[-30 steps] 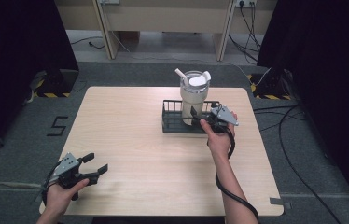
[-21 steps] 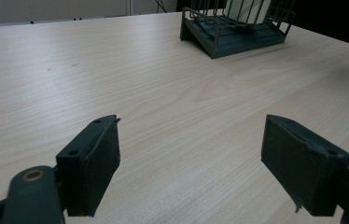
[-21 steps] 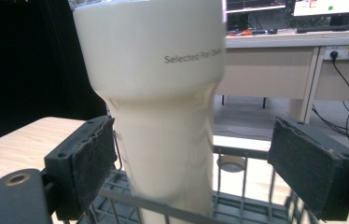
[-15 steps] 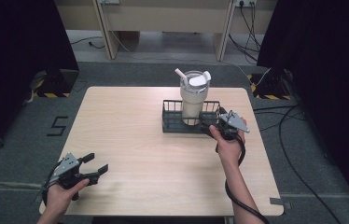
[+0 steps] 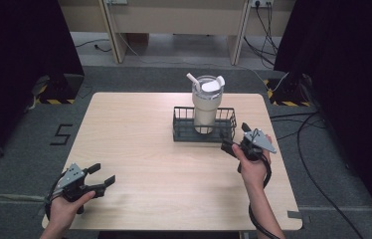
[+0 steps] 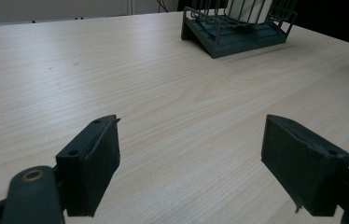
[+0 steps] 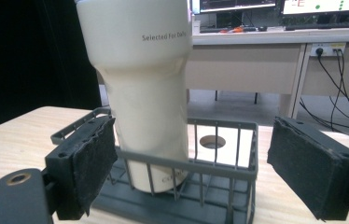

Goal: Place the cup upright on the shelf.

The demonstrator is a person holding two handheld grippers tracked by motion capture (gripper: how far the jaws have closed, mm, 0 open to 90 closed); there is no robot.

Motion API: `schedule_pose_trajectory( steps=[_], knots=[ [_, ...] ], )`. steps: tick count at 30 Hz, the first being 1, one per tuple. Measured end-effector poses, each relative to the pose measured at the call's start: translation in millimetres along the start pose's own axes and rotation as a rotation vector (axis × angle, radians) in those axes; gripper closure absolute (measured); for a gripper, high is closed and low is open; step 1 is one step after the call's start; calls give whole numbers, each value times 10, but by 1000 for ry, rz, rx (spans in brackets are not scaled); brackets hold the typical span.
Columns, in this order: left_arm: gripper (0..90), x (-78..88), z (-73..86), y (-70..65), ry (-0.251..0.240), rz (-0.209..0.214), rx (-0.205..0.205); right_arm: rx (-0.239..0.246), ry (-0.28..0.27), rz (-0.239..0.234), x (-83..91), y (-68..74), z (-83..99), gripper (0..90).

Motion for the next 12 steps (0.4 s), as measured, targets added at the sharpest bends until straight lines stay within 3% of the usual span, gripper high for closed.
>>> schedule_pose_trajectory(
  steps=[9,10,12],
  knots=[
    [182,2,-4,-2,-4,-3,0,-16,18,-7,169,1,107,165],
    [182,3,-5,-1,-5,-4,2,-29,26,-17,184,10,125,182],
    [181,3,-7,4,-6,-6,4,-100,41,-44,213,30,161,209]
  ],
)
Point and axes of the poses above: each handheld gripper's, and its own axes: x roughly backward along the jaws, z roughly out of its underside, y roughly to its left, the point moved 5 cm from there along -x, roughly forward along the jaws
